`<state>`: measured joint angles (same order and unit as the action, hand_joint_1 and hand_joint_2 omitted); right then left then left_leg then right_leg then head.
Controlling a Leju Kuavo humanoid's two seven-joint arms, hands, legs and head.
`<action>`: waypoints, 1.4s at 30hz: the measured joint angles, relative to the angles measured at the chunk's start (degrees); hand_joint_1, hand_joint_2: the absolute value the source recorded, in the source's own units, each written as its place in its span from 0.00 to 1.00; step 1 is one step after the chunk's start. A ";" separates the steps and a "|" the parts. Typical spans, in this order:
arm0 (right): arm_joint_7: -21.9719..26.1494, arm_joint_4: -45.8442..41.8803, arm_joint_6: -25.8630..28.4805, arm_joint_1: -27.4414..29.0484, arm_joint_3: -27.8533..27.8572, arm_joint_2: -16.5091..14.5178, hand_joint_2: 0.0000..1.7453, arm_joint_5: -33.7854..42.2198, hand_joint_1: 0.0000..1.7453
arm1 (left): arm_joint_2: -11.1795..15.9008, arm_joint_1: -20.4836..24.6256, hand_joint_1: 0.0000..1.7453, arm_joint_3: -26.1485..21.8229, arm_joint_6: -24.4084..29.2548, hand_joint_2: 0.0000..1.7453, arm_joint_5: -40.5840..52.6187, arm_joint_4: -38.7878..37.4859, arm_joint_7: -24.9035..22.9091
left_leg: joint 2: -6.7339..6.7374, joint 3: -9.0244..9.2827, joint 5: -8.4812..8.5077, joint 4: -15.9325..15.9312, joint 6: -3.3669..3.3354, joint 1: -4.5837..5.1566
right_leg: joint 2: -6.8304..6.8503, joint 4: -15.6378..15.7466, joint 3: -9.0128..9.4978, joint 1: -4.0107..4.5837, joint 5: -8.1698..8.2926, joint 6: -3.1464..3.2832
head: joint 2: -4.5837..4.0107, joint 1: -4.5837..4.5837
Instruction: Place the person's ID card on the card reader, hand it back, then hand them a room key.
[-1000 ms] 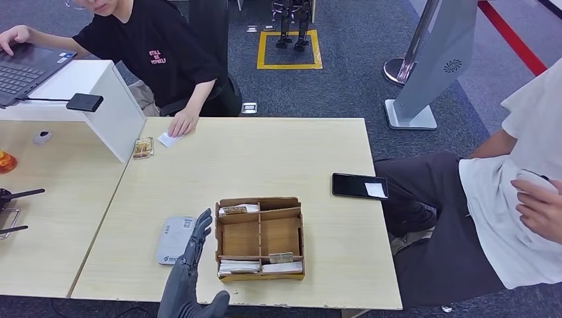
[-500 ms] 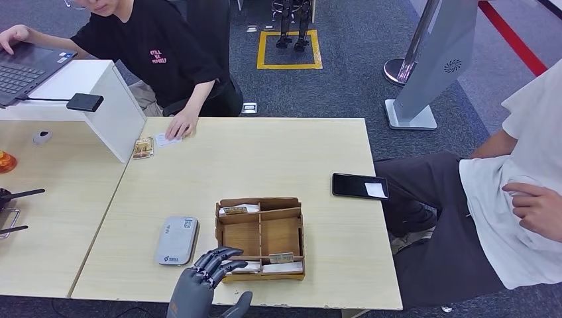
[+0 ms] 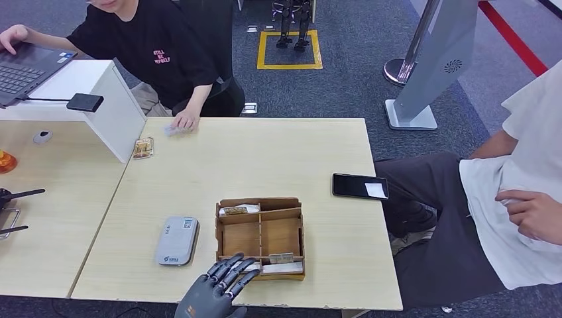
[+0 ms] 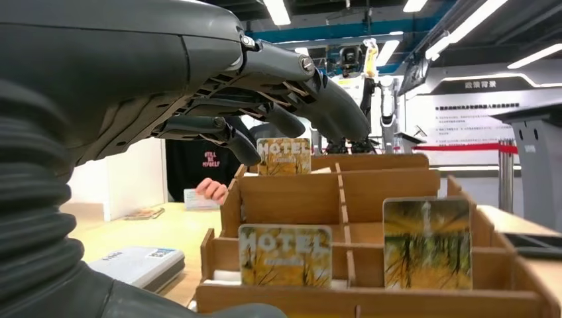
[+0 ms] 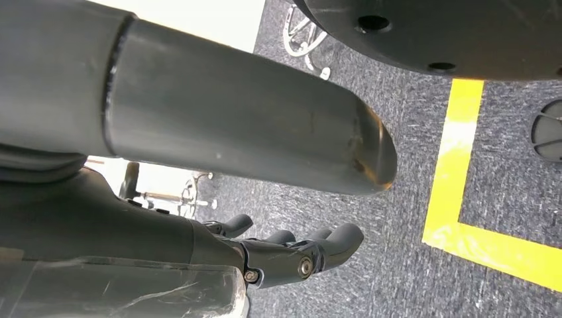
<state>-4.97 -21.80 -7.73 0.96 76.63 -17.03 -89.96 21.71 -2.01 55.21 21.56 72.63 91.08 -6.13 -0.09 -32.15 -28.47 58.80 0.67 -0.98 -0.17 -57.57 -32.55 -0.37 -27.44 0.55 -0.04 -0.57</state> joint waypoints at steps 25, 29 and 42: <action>-0.49 0.68 0.63 -0.01 0.00 0.11 0.00 0.00 0.00 | 1.23 -0.70 0.20 0.22 -2.98 1.00 10.41 -1.79 -8.90 | 0.01 0.02 0.00 0.00 0.00 0.00 | 0.00 0.00 0.00 0.00 0.00 0.00 | 0.02 0.00; -0.51 0.68 0.63 -0.01 0.00 0.11 0.00 0.00 0.00 | 1.37 -0.40 0.21 0.18 -3.66 1.00 10.88 -1.79 -7.91 | 0.01 0.03 0.00 0.00 0.00 0.00 | 0.00 0.00 0.00 0.00 0.00 0.00 | 0.02 0.00; -0.52 0.68 0.54 -0.01 -0.02 0.11 0.00 0.00 0.00 | -0.10 2.54 0.22 -2.67 -5.94 1.00 11.61 -1.77 -3.89 | 0.01 0.04 0.01 0.00 0.00 0.00 | 0.00 0.00 0.00 0.00 0.01 0.00 | 0.02 0.00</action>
<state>-5.49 -21.11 -7.19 0.95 76.61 -16.92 -89.96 21.61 0.53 52.54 15.62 84.25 89.31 -10.02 -0.09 -32.11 -28.45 58.80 0.68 -0.98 -0.17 -57.57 -32.55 -0.37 -27.43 0.55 -0.03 -0.57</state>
